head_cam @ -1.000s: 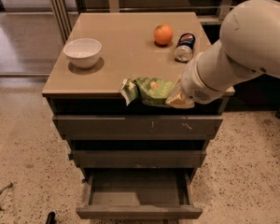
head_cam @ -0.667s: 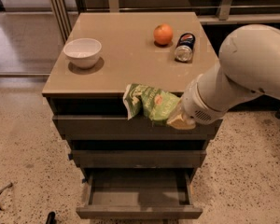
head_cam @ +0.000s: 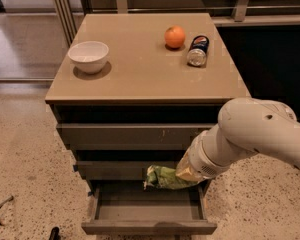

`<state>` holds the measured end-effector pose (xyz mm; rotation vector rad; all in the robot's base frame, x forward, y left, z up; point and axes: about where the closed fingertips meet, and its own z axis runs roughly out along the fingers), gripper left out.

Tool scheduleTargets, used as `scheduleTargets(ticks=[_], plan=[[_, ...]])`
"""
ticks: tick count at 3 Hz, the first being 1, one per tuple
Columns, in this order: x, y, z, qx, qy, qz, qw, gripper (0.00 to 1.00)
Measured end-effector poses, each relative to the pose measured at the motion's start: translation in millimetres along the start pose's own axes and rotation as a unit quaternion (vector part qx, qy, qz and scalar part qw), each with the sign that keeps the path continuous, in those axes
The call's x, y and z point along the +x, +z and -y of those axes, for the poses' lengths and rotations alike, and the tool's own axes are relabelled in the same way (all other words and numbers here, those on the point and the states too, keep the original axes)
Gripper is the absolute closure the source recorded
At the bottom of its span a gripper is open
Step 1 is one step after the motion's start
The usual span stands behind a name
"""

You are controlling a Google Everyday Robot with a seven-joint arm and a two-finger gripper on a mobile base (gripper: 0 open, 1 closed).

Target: Place green jalapeno chip bag into bottom drawer

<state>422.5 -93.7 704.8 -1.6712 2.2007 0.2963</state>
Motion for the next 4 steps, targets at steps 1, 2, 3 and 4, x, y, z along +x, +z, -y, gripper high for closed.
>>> scheduleTargets(ticks=[1,2,3,4], plan=[[0.1,0.1,0.0,0.000,0.000,0.000,1.0000,1.00],[19.6,30.9,12.2,0.004,-0.012,-0.004,0.9999,1.00],[48.4,104.0,35.9,0.005,-0.020,-0.009,0.9998,1.00],[69.6,160.1,45.9,-0.009,-0.011,-0.010,0.9998,1.00]])
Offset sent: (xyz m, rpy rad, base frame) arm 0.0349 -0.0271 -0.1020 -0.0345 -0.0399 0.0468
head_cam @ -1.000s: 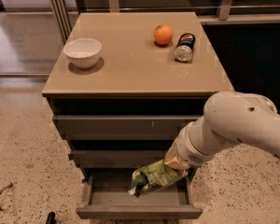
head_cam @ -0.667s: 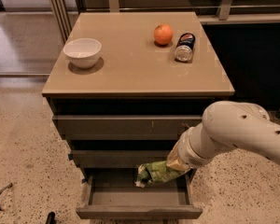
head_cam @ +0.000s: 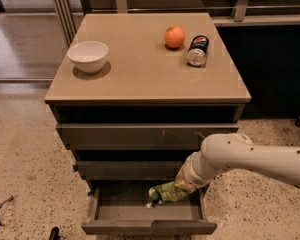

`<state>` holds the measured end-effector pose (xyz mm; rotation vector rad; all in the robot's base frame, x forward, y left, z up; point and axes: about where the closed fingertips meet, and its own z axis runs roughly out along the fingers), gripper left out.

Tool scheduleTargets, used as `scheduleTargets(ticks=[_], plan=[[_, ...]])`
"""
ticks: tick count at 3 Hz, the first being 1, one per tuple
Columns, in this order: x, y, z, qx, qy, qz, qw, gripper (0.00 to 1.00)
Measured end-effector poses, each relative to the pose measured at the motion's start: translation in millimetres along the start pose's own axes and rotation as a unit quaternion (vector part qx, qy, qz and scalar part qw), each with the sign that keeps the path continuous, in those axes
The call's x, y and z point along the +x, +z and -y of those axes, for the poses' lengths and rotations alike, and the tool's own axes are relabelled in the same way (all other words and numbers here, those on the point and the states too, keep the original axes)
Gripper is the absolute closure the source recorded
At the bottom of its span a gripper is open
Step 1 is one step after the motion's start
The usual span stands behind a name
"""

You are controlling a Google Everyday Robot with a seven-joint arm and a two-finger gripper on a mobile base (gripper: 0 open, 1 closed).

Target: Place green jalapeno chip bag into bottom drawer

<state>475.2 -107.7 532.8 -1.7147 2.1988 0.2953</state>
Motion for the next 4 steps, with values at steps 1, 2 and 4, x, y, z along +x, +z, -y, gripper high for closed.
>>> scheduleTargets(ticks=[1,2,4], plan=[[0.0,0.0,0.0,0.000,0.000,0.000,1.0000,1.00],[6.7,9.2,1.3,-0.001,-0.002,-0.008,1.0000,1.00],[44.6,69.1,21.6,0.023,-0.016,0.005,0.9996,1.00]])
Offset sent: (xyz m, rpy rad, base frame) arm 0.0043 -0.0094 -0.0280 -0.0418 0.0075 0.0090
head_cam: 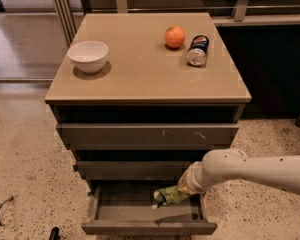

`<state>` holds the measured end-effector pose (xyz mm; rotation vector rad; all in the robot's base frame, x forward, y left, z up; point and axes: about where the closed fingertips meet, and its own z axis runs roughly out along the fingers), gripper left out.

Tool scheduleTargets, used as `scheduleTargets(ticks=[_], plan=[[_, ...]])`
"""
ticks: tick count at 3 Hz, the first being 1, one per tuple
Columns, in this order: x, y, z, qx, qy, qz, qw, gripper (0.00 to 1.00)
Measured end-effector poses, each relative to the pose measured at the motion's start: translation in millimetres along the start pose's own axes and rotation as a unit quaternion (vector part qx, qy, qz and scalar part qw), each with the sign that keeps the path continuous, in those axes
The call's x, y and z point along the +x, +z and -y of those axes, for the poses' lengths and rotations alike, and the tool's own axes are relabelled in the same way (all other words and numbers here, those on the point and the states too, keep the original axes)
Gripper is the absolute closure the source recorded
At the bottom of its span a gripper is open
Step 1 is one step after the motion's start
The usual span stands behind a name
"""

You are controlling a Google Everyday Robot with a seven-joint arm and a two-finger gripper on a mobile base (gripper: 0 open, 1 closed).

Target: Place green jalapeno chip bag into bottom drawer

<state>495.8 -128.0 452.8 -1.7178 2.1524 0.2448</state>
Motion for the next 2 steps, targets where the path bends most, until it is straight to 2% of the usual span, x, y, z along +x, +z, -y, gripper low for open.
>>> scheduleTargets(ticks=[1,2], plan=[[12.3,33.7,6.2,0.006,0.000,0.020,0.9998,1.00],[22.3,86.5,-2.9,-0.017,0.005,0.043,0.9989,1.00]])
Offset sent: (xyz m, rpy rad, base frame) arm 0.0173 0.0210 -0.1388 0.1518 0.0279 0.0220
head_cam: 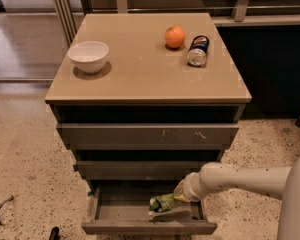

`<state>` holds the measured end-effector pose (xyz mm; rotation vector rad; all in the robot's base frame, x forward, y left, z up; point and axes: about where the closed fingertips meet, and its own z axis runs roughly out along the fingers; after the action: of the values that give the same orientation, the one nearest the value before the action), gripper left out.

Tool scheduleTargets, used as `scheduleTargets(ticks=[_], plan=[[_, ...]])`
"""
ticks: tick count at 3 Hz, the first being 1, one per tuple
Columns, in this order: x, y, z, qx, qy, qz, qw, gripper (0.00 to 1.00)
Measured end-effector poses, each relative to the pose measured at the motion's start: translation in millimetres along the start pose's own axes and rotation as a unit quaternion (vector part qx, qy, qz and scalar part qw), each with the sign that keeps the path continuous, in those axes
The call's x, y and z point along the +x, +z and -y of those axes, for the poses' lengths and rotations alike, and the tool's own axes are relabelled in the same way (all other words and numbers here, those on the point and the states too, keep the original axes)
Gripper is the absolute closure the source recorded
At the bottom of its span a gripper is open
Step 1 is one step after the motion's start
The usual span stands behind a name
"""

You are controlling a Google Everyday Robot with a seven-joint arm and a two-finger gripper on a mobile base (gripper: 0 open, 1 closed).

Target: Place green jalapeno chip bag into bottom drawer

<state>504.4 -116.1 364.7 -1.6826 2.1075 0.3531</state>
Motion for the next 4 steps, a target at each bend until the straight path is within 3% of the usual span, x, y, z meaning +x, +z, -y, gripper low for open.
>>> scheduleTargets(ticks=[1,3,4], plan=[[3.2,4.7,0.1,-0.001,-0.004,0.002,1.0000,1.00],[36.2,75.2,-5.8,-0.014,-0.006,0.051,0.9986,1.00],[40.6,118.7,-9.4,-0.044,-0.009,0.082,0.9956,1.00]])
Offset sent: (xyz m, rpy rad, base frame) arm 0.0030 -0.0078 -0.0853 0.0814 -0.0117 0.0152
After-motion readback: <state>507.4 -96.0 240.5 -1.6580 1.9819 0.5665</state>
